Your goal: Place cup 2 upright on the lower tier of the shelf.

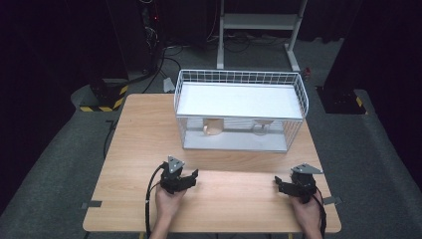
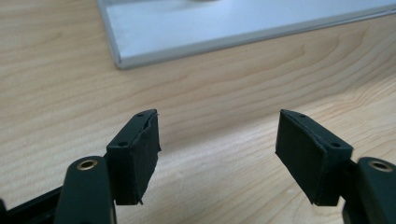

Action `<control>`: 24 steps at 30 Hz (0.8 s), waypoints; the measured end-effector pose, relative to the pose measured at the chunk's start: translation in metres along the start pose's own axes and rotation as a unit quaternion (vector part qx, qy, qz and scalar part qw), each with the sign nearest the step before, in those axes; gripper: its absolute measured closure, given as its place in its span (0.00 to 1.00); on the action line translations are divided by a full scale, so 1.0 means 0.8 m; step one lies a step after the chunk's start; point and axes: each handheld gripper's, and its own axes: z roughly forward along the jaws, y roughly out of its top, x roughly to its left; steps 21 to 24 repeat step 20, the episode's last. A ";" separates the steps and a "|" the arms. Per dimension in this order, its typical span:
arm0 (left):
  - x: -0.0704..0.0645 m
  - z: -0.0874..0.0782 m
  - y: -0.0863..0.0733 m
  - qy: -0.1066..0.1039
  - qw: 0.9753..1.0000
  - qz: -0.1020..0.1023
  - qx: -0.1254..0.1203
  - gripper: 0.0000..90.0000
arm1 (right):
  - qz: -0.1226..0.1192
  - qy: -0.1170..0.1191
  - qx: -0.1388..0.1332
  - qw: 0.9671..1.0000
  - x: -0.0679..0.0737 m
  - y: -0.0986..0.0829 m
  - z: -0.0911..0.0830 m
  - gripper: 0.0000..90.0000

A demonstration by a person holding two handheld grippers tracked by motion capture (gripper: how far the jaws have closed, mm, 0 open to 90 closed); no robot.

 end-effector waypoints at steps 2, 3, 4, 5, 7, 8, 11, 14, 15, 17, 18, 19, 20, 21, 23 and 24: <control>-0.001 0.002 -0.005 0.008 1.000 0.003 0.007 0.34 | 0.000 0.000 0.000 1.000 0.000 0.000 0.000 0.24; -0.001 0.003 -0.007 0.010 1.000 0.006 0.012 0.34 | 0.000 0.000 0.000 1.000 0.000 0.000 0.000 0.24; -0.002 0.004 -0.008 0.014 1.000 0.012 0.016 0.33 | 0.000 0.000 0.000 1.000 0.000 0.000 0.000 0.24; -0.002 0.005 -0.009 0.021 0.999 0.020 0.019 0.33 | 0.000 0.000 0.000 1.000 0.000 0.000 0.000 0.24; -0.004 0.009 -0.012 0.029 0.999 0.024 0.027 0.33 | 0.001 0.000 0.000 1.000 0.000 0.000 0.000 0.24; -0.004 0.011 -0.015 0.031 0.999 0.024 0.033 0.33 | 0.000 0.000 0.000 1.000 0.000 0.000 0.000 0.24; -0.005 0.012 -0.018 0.035 0.999 0.022 0.034 0.32 | 0.000 0.000 0.000 1.000 0.000 0.000 0.000 0.24; -0.003 0.012 -0.018 0.036 0.998 0.024 0.036 0.31 | 0.000 0.000 0.000 1.000 0.000 0.000 0.000 0.24; -0.004 0.012 -0.018 0.036 0.998 0.023 0.036 0.31 | 0.000 0.000 0.000 1.000 0.000 0.000 0.000 0.24; -0.004 0.013 -0.018 0.036 0.999 0.021 0.035 0.29 | -0.001 0.000 0.000 1.000 0.000 0.000 0.000 0.24; -0.004 0.013 -0.018 0.035 0.999 0.021 0.035 0.28 | 0.000 0.000 0.000 1.000 0.000 0.000 0.000 0.24; -0.004 0.013 -0.018 0.036 0.999 0.020 0.035 0.28 | 0.001 0.000 0.000 1.000 0.000 0.000 0.000 0.24; -0.004 0.013 -0.018 0.035 0.999 0.020 0.037 0.28 | 0.001 0.000 0.000 1.000 0.000 0.000 0.000 0.24; -0.004 0.013 -0.018 0.035 0.999 0.020 0.037 0.28 | 0.001 0.000 0.000 1.000 0.000 0.000 0.000 0.24; -0.004 0.013 -0.018 0.035 0.999 0.020 0.037 0.28 | 0.001 0.000 0.000 1.000 0.000 0.000 0.000 0.24; -0.004 0.013 -0.018 0.035 0.999 0.020 0.037 0.28 | 0.001 0.000 0.000 1.000 0.000 0.000 0.000 0.24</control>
